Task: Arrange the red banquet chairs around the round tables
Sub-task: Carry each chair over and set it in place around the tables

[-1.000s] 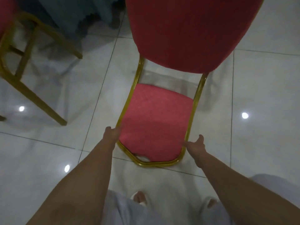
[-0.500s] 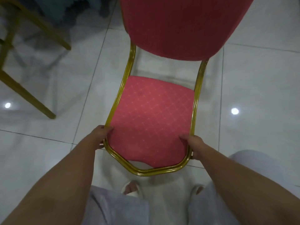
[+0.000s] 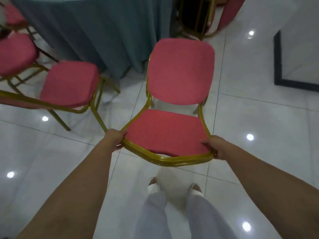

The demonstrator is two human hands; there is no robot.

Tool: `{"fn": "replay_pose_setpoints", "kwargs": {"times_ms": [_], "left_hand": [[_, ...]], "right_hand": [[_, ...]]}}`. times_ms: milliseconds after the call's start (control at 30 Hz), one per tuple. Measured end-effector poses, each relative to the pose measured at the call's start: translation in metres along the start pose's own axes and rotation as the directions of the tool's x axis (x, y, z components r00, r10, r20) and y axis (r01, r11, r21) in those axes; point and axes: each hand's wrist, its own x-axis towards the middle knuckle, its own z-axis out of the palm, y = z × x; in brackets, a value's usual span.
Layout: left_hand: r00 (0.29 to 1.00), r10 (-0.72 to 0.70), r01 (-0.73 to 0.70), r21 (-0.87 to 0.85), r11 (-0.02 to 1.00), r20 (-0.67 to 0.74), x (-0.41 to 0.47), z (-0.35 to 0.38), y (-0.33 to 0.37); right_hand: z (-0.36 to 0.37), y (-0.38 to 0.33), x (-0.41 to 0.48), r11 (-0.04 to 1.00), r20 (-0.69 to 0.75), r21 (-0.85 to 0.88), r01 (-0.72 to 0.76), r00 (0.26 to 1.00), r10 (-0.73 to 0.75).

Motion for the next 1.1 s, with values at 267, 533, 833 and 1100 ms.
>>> {"fn": "replay_pose_setpoints", "kwargs": {"times_ms": [267,533,833,1100], "left_hand": [[0.999,0.027,-0.022,-0.148,0.989,0.035,-0.109,-0.005,0.075],[0.961,0.263,-0.251,-0.128,0.959,0.086,-0.171,0.017,0.067],[0.939,0.191,-0.252,0.196,0.948,0.285,-0.222,0.128,0.063],[0.761,0.411,-0.576,0.232,0.784,0.502,-0.266,0.261,0.135]], "right_hand": [[-0.075,-0.096,-0.109,0.97,-0.126,0.089,0.226,0.969,-0.214],[-0.072,-0.103,-0.152,0.879,-0.027,-0.03,0.476,0.878,-0.477],[-0.145,-0.034,-0.154,0.838,-0.035,-0.106,0.535,0.84,-0.541],[-0.271,0.003,-0.135,0.842,-0.223,-0.013,0.539,0.819,-0.528]]}}
